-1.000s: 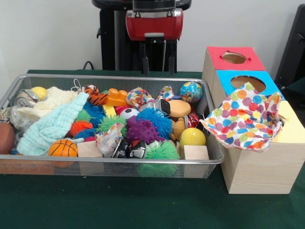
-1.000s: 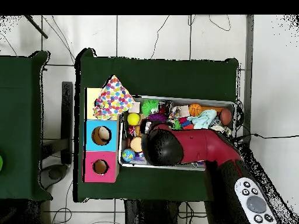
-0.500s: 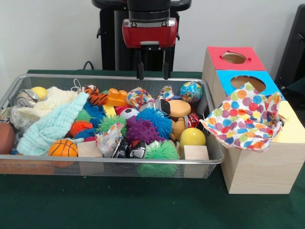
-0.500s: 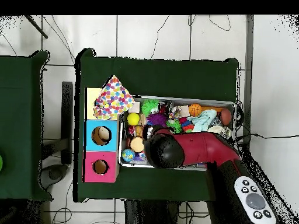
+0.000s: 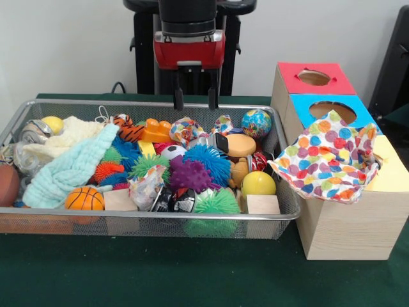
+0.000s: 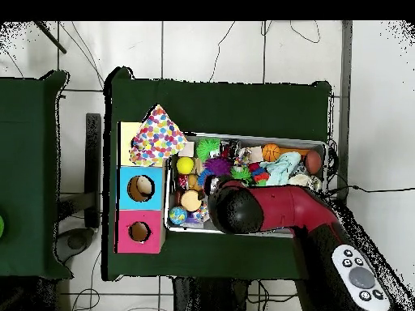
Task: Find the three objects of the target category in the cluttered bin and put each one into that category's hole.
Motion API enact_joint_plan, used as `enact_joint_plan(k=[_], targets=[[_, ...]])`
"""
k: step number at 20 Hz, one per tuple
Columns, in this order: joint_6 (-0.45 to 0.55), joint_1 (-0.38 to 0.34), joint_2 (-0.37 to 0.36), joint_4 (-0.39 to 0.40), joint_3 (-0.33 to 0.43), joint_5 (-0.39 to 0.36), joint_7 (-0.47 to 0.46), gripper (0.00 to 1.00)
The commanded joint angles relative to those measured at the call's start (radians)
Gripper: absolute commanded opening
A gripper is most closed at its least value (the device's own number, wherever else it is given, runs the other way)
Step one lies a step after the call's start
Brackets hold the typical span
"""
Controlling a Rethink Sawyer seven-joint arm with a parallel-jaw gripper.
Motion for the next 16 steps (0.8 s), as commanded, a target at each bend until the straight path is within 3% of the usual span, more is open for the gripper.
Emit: enact_joint_plan(k=[1, 8, 16], targets=[[-0.033, -0.014, 0.077, -0.006, 0.012, -0.090, -0.060, 1.00], [-0.072, -0.005, 0.125, 0.012, -0.013, -0.115, -0.034, 1.00], [-0.080, -0.019, 0.192, -0.020, -0.015, -0.156, -0.043, 1.00]])
